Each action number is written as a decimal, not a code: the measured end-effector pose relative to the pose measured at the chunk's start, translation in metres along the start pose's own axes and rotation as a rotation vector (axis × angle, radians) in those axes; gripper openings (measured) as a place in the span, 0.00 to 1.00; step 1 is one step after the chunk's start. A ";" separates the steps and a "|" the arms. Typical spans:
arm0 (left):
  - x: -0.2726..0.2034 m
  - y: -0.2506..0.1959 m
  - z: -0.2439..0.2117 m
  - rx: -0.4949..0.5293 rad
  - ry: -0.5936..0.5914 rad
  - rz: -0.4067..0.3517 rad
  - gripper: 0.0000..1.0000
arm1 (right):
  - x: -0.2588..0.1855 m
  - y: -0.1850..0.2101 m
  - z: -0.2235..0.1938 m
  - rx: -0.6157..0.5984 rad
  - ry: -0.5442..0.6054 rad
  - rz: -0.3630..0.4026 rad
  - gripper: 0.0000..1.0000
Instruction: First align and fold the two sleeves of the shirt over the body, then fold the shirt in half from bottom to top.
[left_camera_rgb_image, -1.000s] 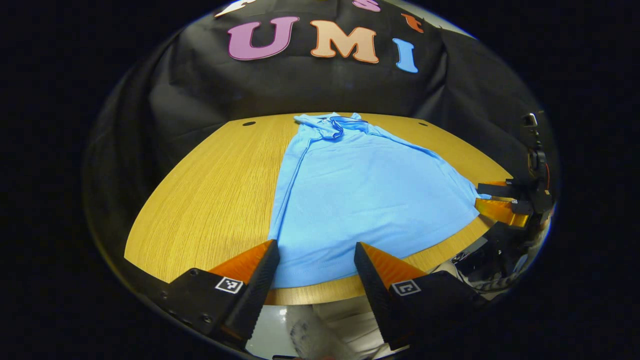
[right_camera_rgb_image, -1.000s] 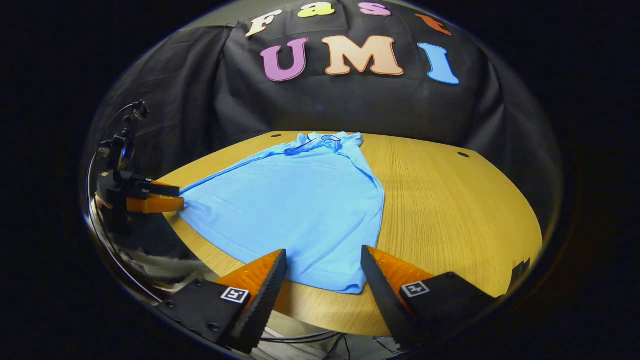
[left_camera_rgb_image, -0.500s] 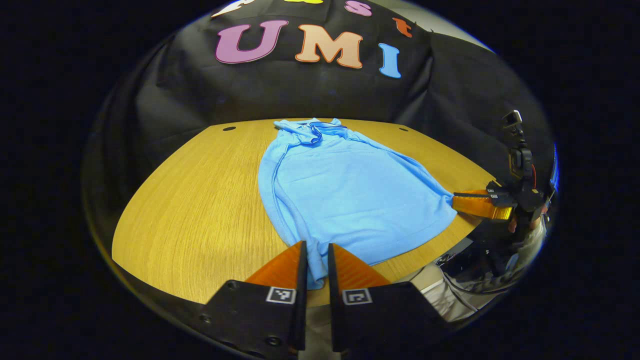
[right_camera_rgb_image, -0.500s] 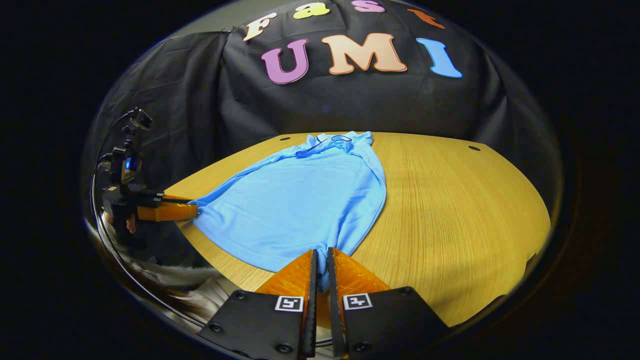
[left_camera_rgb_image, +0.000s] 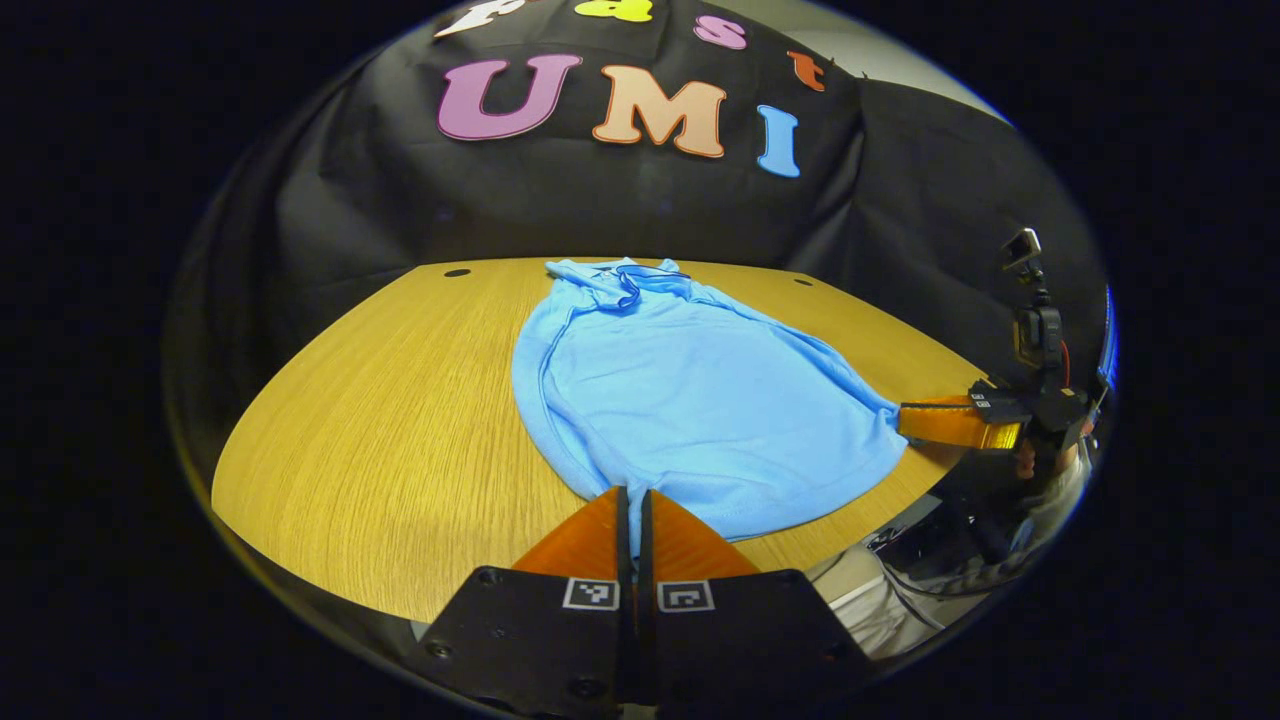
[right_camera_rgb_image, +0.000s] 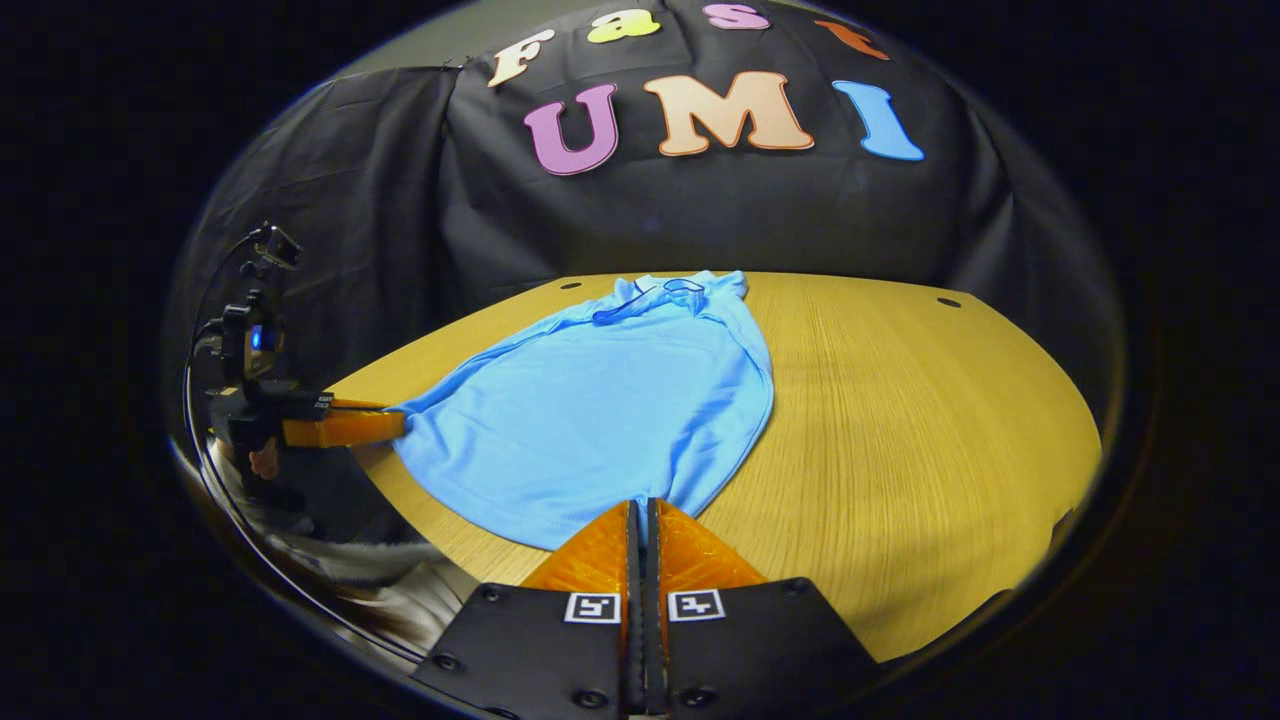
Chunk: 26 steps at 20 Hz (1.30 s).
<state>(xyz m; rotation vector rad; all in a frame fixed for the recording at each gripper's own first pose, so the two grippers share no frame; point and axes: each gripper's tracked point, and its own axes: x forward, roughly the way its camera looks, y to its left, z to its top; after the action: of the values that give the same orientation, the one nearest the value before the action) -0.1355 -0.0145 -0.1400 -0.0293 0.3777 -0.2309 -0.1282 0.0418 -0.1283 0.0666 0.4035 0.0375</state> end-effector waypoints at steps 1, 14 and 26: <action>0.001 0.000 0.009 -0.007 -0.025 0.006 0.00 | 0.001 0.000 0.005 0.000 -0.002 0.001 0.03; 0.054 0.034 0.129 0.073 -0.135 -0.009 0.00 | 0.065 -0.036 0.121 -0.146 -0.067 -0.100 0.03; 0.167 0.077 0.240 0.036 -0.171 0.045 0.00 | 0.167 -0.088 0.230 -0.226 -0.074 -0.242 0.03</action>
<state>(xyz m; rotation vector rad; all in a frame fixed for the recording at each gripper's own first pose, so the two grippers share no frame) 0.1210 0.0190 0.0173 -0.0050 0.2038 -0.1894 0.1177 -0.0510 0.0107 -0.2030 0.3288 -0.1582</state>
